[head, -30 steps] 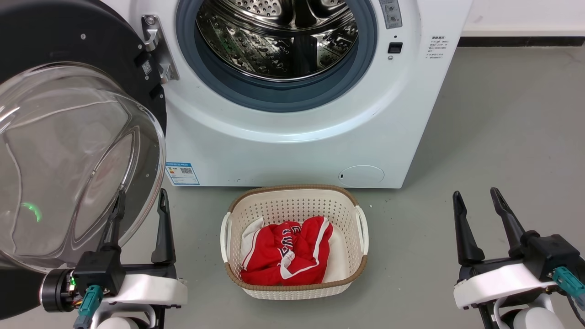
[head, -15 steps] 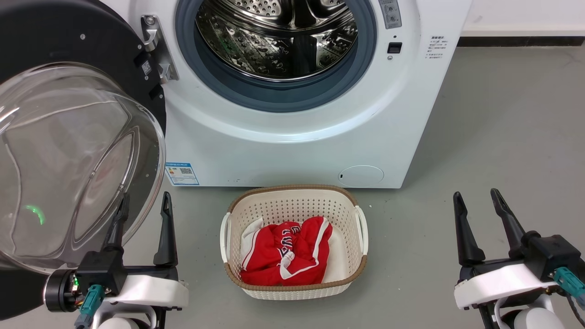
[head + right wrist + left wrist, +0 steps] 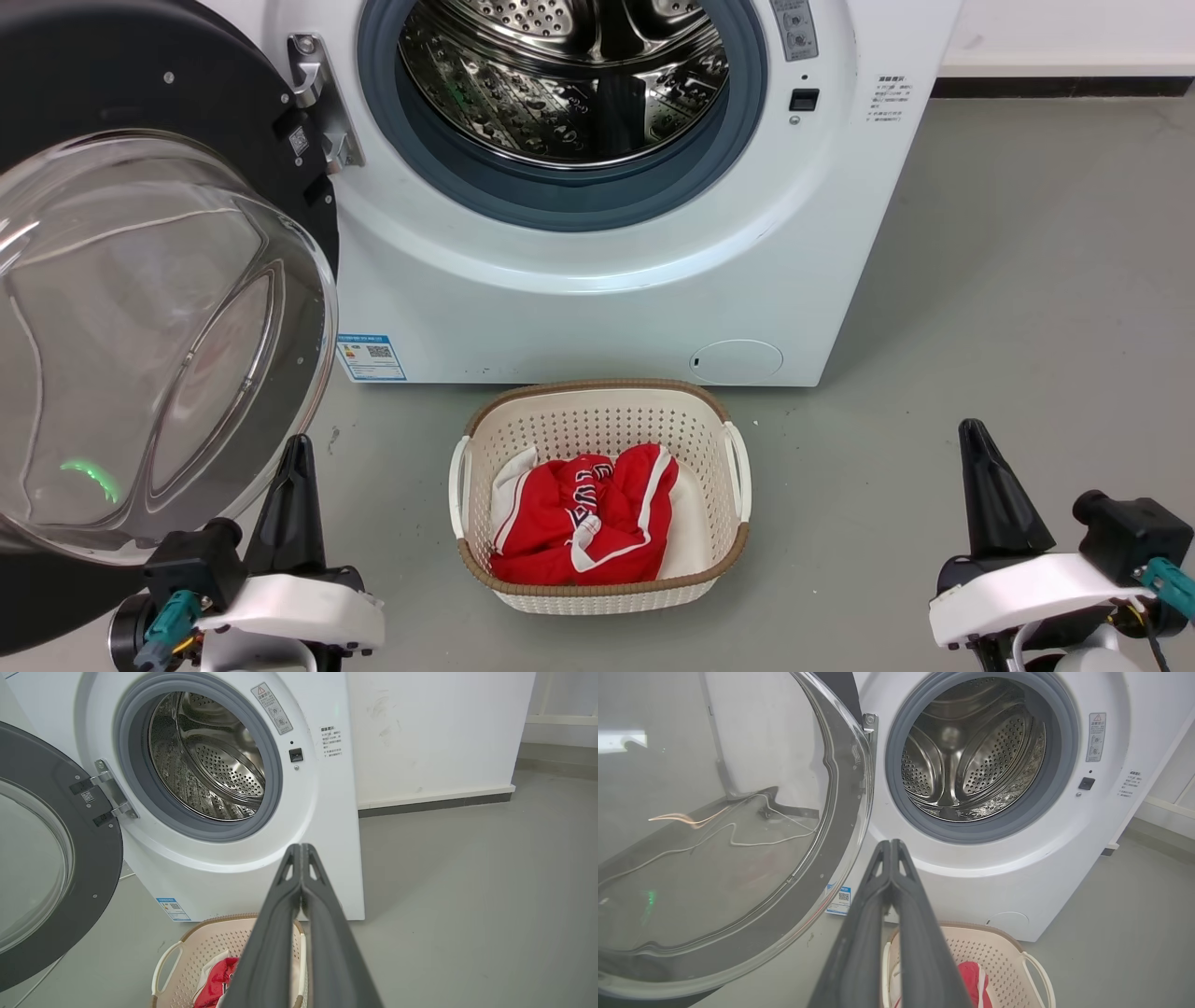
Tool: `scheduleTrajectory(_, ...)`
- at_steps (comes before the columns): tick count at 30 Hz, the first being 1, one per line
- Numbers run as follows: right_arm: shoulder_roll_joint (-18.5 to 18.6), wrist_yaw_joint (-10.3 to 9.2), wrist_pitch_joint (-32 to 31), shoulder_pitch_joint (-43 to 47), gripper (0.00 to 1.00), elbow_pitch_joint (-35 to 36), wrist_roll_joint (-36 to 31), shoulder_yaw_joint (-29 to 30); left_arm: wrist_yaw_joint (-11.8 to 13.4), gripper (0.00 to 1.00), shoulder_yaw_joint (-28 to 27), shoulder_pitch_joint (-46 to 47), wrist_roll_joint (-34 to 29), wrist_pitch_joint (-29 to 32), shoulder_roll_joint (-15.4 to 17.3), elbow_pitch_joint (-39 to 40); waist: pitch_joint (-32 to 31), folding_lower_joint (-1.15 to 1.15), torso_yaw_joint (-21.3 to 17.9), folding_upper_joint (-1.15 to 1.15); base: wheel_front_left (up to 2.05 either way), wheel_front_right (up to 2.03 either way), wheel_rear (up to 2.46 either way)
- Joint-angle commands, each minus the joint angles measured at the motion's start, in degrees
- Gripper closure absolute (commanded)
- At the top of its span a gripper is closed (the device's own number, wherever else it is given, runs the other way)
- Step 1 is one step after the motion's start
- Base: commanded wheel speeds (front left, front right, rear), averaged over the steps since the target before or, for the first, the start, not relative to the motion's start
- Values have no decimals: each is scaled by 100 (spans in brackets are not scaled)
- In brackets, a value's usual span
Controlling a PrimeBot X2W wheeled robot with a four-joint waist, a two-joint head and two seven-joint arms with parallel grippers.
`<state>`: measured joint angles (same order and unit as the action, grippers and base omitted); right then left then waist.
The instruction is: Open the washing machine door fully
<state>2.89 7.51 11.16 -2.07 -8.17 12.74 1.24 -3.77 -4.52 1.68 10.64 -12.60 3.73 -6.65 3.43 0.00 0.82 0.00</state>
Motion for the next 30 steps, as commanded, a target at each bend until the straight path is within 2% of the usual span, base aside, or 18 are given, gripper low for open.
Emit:
scheduleTrajectory(1,22,0,-36,-104,100,57,287,18,-27,100,-35,161,273,58,23,58,-4,0,-1,0,0,0,0)
scheduleTrajectory(14,54,0,-311,-174,100,-56,1691,69,-90,100,-22,186,1693,347,6,-34,-40,0,-10,0,0,0,0)
scheduleTrajectory(30,74,-1,-612,-238,100,-170,3137,135,-156,100,-59,256,3155,695,-14,-184,-83,0,-21,0,0,0,0)
